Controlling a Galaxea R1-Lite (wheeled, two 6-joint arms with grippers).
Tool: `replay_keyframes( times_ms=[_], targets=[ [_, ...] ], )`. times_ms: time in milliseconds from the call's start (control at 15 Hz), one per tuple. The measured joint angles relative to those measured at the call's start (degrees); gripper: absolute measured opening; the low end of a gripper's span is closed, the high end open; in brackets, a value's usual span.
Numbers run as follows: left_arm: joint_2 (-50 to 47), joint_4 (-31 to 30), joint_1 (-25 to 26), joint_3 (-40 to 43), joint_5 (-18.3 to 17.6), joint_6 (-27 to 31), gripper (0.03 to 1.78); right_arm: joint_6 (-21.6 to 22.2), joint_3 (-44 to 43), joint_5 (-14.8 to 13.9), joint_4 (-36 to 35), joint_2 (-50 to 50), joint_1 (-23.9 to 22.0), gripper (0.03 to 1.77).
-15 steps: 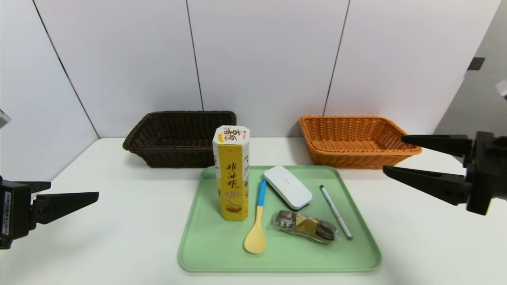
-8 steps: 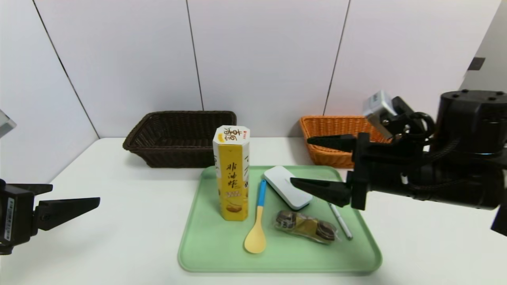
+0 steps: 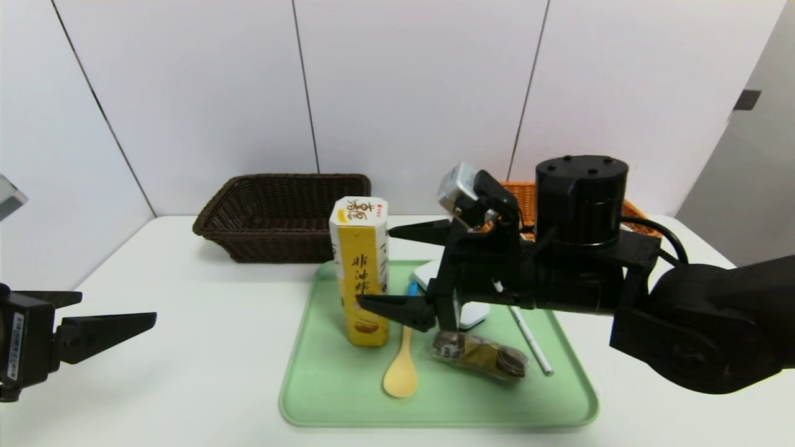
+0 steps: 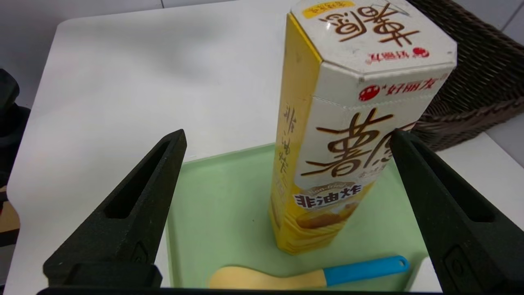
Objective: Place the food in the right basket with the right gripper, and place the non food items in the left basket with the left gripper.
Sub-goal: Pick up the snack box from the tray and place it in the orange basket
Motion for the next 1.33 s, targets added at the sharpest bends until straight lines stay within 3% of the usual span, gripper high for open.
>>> replay_keyframes(
  times_ms=[400,1333],
  targets=[
    [-0.10,-0.20,0.00,1.34,0.17,-0.02,1.69,2.15,-7.67,-5.84,-0.27,6.41,1.65,1.71],
    [-0.10,-0.22,0.05,1.46,0.17,-0.02,1.69,5.10,-13.13,-5.57,-0.30,10.69,0.79,1.71]
  ],
)
